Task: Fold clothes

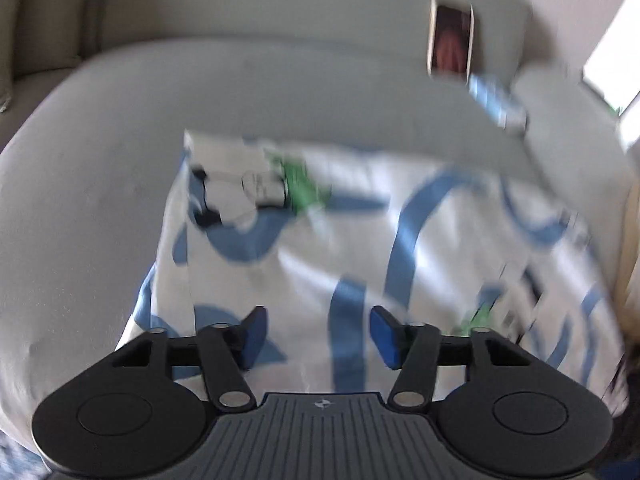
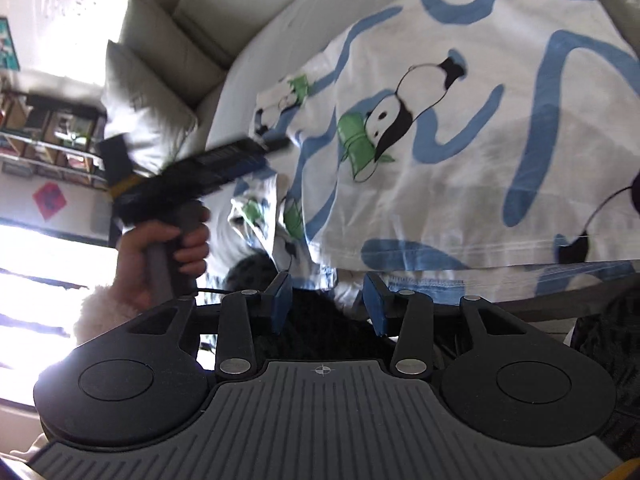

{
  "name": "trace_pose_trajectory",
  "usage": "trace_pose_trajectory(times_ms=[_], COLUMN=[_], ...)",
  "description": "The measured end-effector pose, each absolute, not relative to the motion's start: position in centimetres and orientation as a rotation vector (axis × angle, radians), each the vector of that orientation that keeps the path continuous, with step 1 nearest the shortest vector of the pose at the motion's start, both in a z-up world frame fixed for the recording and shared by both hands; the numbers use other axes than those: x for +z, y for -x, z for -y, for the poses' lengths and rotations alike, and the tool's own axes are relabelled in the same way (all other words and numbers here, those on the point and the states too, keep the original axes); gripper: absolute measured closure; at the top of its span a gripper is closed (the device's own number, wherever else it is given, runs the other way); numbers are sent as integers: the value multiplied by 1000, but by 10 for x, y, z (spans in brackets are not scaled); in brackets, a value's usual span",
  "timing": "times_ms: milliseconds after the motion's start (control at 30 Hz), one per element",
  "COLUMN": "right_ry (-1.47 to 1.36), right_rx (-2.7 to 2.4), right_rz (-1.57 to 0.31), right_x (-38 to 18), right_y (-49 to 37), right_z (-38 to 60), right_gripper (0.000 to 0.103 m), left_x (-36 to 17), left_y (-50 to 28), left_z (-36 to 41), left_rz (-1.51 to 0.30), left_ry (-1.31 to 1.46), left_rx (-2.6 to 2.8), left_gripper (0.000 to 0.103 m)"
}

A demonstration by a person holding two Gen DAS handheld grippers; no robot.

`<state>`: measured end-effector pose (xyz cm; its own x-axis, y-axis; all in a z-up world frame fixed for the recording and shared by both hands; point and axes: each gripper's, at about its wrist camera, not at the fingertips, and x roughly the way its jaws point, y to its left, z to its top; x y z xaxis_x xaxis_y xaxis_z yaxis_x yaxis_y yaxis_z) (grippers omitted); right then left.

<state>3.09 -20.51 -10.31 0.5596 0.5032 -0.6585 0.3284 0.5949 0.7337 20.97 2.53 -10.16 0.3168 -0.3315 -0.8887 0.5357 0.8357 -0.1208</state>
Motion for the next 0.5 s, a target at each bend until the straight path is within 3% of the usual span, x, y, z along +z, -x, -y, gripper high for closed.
trace_pose_trajectory(times_ms=[233,267,500], right_ry=[-965,-965,-993], right_rx=[121,121,104], right_rz=[-1006,-1003,-981], right_x=[-97,-97,-95], right_y=[-14,-14,-3], right_z=[221,222,233], right_gripper=[51,50,49], left_x=[-97,-92,-35], left_y=[-156,-150,-123], left_z=[-93,-108,-162], left_rz=[-1233,-1224,-1042], left_ry=[-552,-534,-148], left_rx=[-667,-664,-676], left_gripper=[53,45,45])
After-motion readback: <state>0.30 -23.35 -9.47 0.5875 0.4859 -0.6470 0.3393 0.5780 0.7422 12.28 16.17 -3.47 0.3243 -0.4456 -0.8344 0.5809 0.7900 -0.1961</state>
